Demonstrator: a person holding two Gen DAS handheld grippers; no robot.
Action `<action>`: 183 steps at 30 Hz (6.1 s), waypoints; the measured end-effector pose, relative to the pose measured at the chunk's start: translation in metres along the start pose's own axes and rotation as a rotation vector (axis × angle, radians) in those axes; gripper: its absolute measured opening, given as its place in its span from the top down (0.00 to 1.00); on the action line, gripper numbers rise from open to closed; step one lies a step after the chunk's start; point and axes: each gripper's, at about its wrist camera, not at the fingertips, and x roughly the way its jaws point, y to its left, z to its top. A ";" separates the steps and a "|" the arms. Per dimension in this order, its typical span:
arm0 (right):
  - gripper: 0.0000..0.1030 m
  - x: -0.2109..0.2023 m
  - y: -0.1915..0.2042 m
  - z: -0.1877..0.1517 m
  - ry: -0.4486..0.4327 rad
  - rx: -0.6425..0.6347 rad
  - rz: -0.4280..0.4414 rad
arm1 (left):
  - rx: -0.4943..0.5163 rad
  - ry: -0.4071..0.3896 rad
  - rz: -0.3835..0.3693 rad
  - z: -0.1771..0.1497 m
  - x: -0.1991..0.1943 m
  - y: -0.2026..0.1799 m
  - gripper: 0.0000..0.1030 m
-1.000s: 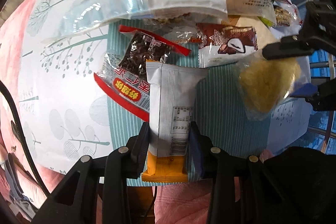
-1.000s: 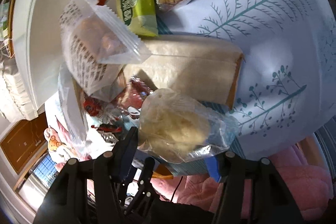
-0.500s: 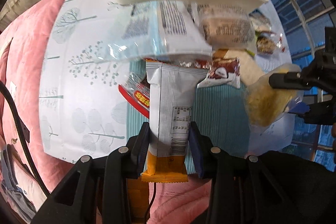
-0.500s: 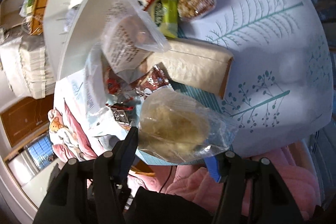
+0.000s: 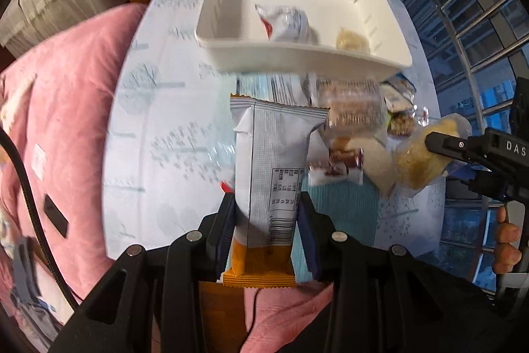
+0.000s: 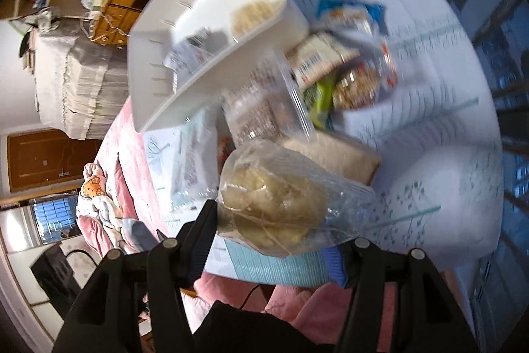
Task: Organize snacks
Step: 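Carry the bar and cracker bag into the white tray and release both, then withdraw both tools and reach toward the light-blue packet and brown wrapper, then grasp the large light-blue packet with the left tool and lift it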
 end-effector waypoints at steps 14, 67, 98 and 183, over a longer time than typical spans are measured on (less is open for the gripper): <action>0.43 -0.038 0.026 0.033 -0.226 -0.177 -0.008 | 0.042 -0.070 0.041 0.078 -0.026 0.002 0.66; 0.25 -0.045 0.030 0.042 -0.378 -0.289 -0.031 | 0.055 -0.167 -0.061 0.100 -0.012 -0.009 0.32; 0.17 -0.007 0.008 -0.057 -0.254 -0.553 -0.126 | -0.150 -0.055 0.018 -0.038 -0.006 0.011 0.11; 0.40 0.140 0.034 -0.092 -0.514 -0.418 -0.460 | -0.067 0.387 -0.139 0.092 0.221 0.020 0.00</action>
